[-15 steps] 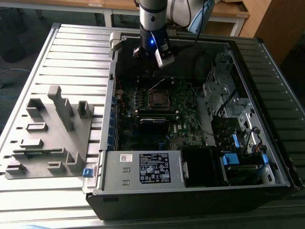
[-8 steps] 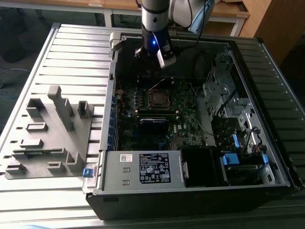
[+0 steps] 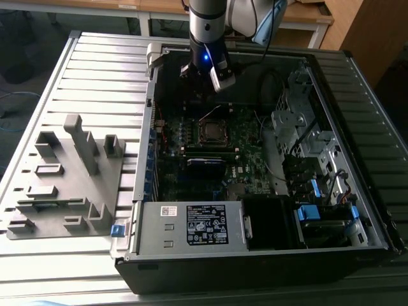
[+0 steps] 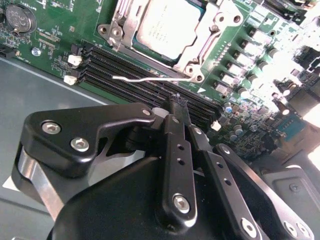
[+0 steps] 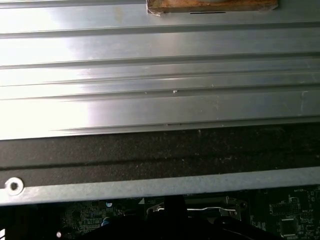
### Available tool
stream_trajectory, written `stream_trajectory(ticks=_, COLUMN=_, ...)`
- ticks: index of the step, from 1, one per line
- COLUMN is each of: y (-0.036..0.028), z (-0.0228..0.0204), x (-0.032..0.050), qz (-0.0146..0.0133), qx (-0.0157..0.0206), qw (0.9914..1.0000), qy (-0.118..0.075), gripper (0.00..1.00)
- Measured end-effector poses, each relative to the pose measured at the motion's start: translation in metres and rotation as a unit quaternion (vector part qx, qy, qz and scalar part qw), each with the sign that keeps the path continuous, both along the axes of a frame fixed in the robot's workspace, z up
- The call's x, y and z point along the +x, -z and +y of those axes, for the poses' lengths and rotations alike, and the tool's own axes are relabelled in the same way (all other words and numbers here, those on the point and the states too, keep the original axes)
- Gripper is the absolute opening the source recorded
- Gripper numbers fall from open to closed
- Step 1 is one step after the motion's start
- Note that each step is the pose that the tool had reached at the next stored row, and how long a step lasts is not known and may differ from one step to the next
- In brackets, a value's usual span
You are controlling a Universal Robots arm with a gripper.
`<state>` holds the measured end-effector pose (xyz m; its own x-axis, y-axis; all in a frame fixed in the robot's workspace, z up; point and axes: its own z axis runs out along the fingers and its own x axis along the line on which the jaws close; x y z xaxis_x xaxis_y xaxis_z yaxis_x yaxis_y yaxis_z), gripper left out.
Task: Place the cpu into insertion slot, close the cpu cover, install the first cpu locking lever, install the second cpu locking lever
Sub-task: 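Install the first cpu locking lever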
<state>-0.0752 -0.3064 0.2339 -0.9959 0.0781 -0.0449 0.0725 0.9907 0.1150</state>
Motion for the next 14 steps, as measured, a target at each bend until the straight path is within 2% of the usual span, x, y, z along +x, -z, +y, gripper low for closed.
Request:
stream_trajectory(ticks=8, y=0.0021, z=0.0, x=0.0, qz=-0.0001, qx=0.0002, qw=1.0, qy=0.0, gripper=0.11)
stream_trajectory(ticks=10, y=0.0049, z=0.0, x=0.0, qz=-0.0001, qx=0.0003, qw=1.0, qy=0.0, gripper=0.11)
stream_trajectory(ticks=14, y=0.005, z=0.0, x=0.0, qz=-0.0001, qx=0.0003, qw=1.0, qy=0.0, gripper=0.11)
